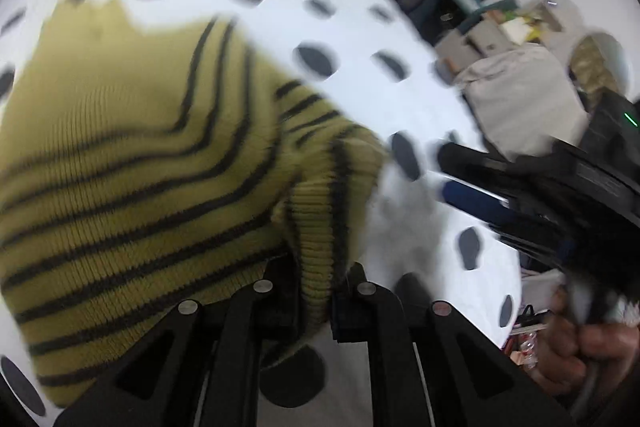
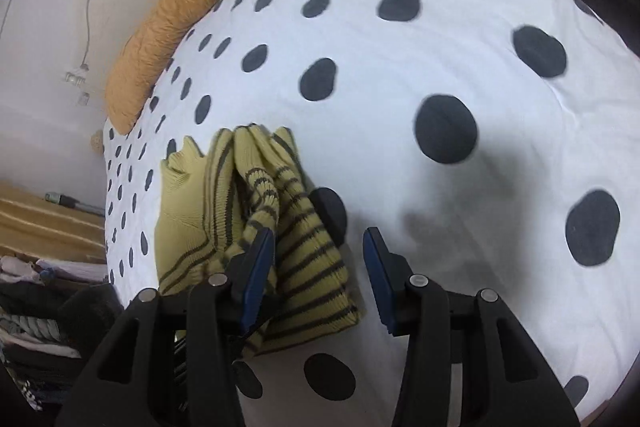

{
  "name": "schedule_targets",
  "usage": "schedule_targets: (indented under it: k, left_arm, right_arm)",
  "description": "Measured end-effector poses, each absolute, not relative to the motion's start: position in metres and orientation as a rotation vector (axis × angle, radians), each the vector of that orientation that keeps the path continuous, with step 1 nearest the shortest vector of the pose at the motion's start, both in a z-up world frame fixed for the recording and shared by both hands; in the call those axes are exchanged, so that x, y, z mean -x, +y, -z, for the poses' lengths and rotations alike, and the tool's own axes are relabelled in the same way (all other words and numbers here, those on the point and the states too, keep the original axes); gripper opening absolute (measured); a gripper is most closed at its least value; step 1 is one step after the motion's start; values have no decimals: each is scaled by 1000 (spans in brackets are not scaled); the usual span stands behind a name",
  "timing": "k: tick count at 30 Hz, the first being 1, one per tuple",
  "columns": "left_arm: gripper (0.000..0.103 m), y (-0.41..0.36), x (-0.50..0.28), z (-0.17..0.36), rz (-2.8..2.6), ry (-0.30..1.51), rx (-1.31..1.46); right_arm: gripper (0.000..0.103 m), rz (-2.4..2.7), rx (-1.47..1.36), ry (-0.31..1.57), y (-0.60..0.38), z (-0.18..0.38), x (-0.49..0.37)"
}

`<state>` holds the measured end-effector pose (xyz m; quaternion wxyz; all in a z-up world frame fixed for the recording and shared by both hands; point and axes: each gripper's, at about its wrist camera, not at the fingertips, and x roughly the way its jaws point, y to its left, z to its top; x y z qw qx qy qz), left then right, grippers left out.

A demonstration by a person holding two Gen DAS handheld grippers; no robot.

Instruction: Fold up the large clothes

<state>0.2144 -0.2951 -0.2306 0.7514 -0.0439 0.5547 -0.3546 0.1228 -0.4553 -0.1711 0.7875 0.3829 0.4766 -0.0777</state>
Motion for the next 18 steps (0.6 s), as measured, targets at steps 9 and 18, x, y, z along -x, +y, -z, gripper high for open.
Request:
schedule_targets:
  k: [9,18]
  left_arm:
    - [15,-309,-209,267,811,1350,-67]
    - [61,-177,-206,204,495,1335,21]
  right_arm:
    - [56,80,-653,1115,-434,158,-171]
    - [67,-62,-415,1298,-369,182,-261]
